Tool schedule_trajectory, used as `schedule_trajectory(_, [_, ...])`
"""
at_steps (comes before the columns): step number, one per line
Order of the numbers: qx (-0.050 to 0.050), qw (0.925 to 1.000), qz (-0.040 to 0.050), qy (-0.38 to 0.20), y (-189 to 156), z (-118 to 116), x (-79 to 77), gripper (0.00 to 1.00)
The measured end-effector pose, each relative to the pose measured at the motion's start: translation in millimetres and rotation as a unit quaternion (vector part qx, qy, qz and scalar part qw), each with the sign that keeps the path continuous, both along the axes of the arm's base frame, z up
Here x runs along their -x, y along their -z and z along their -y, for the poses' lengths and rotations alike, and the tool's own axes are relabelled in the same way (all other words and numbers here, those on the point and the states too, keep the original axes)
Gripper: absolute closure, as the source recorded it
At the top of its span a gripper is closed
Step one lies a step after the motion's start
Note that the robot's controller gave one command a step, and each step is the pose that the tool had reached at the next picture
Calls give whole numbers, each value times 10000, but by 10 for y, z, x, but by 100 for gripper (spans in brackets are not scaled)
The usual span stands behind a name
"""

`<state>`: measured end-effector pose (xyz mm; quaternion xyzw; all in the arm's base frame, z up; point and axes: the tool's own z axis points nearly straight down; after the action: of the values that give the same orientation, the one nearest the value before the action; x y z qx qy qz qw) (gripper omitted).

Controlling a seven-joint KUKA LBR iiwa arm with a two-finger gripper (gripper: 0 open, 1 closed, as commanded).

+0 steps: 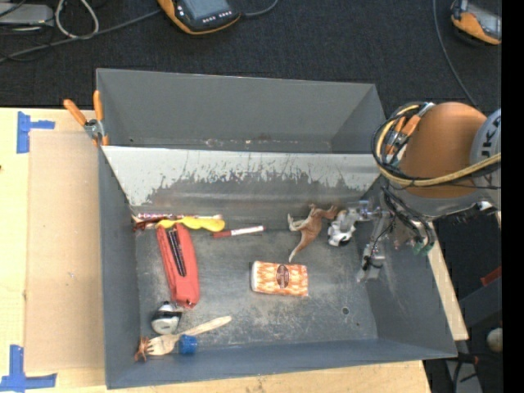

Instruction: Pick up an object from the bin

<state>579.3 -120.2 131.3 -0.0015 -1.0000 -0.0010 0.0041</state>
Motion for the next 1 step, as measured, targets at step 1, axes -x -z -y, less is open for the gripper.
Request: schedule_trajectory(1, [7,10000,36,-17,-41,-5,-20,0])
